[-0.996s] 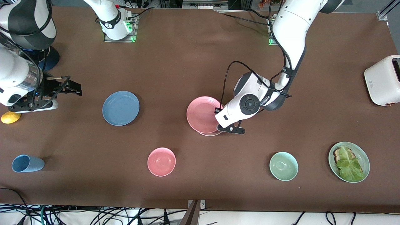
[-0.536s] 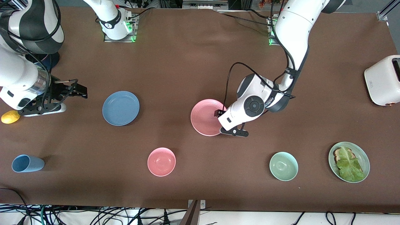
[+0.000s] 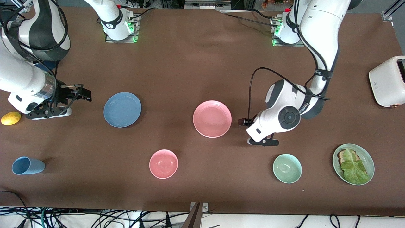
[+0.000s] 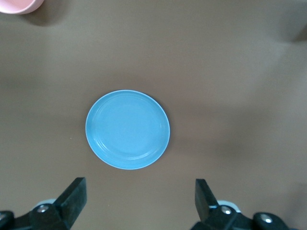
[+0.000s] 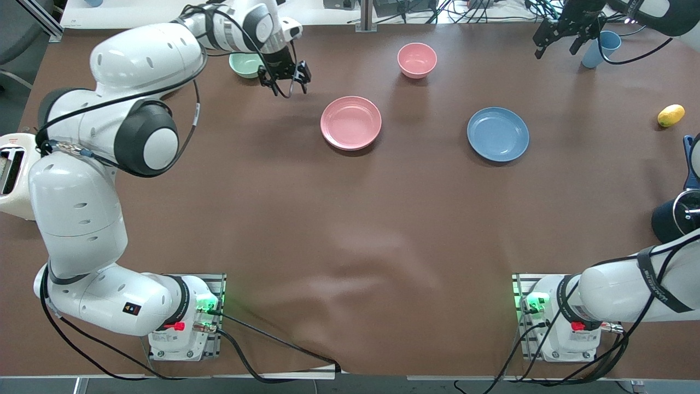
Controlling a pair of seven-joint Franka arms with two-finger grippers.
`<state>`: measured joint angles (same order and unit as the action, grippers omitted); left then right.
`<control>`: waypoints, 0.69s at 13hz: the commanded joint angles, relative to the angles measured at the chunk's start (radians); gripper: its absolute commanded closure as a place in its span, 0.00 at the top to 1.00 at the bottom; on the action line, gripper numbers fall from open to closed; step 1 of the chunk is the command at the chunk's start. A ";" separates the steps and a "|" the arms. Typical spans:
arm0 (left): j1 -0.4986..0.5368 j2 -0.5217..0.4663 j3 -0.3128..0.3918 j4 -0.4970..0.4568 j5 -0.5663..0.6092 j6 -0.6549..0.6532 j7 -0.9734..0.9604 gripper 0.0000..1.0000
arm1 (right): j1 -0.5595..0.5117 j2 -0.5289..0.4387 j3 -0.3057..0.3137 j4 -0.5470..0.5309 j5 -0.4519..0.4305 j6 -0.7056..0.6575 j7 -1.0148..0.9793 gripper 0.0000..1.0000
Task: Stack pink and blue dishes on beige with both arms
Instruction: 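Withdraw the left gripper while the right gripper reaches the blue plate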
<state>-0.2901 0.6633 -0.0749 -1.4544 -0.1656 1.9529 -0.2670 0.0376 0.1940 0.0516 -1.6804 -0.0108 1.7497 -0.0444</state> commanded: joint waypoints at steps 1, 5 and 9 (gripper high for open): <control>0.058 -0.054 -0.008 -0.029 0.066 -0.046 0.023 1.00 | -0.007 -0.039 0.002 -0.108 0.006 0.086 0.000 1.00; 0.127 -0.088 -0.008 -0.029 0.072 -0.120 0.072 1.00 | -0.007 -0.054 -0.006 -0.264 0.006 0.246 0.000 1.00; 0.169 -0.131 -0.008 -0.029 0.072 -0.173 0.127 1.00 | -0.007 -0.074 -0.052 -0.442 0.003 0.396 -0.023 1.00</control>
<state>-0.1424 0.5791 -0.0745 -1.4567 -0.1136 1.8089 -0.1745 0.0355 0.1803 0.0143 -2.0196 -0.0109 2.0926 -0.0477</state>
